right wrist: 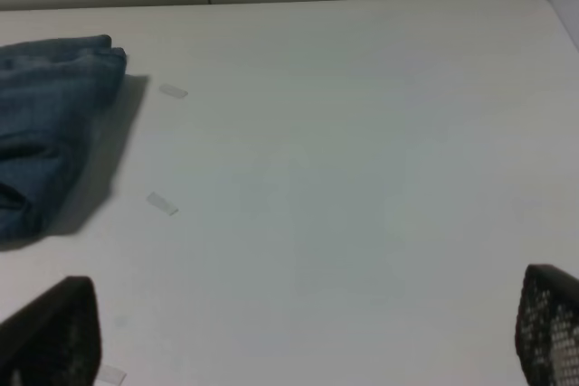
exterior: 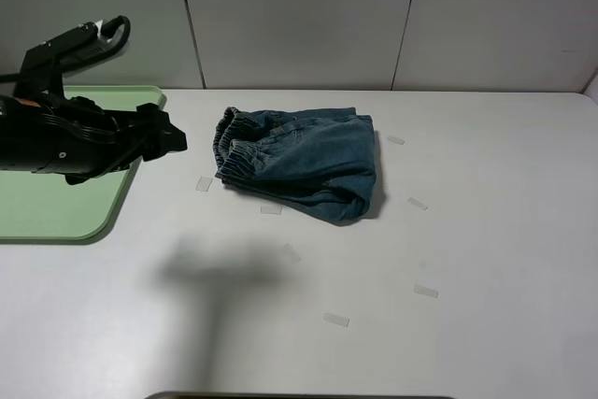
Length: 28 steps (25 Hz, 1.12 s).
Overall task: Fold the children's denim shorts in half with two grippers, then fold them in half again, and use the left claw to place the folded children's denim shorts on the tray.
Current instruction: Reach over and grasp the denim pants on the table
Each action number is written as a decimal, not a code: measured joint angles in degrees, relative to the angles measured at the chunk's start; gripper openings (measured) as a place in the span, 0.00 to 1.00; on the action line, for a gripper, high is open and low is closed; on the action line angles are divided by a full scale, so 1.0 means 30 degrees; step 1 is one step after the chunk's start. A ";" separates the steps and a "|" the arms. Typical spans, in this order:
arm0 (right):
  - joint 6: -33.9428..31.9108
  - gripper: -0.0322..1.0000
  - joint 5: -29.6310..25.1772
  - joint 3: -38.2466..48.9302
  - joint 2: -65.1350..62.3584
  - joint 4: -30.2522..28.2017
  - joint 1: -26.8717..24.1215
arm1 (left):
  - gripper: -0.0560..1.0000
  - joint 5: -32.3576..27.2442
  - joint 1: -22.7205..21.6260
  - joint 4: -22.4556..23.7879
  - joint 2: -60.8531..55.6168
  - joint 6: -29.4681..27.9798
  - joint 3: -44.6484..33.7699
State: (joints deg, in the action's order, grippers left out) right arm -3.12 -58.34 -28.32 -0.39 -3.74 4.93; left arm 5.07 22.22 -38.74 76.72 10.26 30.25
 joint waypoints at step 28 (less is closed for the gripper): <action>0.0000 0.70 0.0000 0.0000 0.0000 0.0000 0.0000 | 0.80 -0.8444 -0.4947 -1.7974 0.6804 1.9066 0.3140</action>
State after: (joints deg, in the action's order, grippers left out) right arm -3.12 -58.34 -28.32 -0.39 -3.74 4.93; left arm -20.26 7.38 -92.66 97.13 67.46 39.67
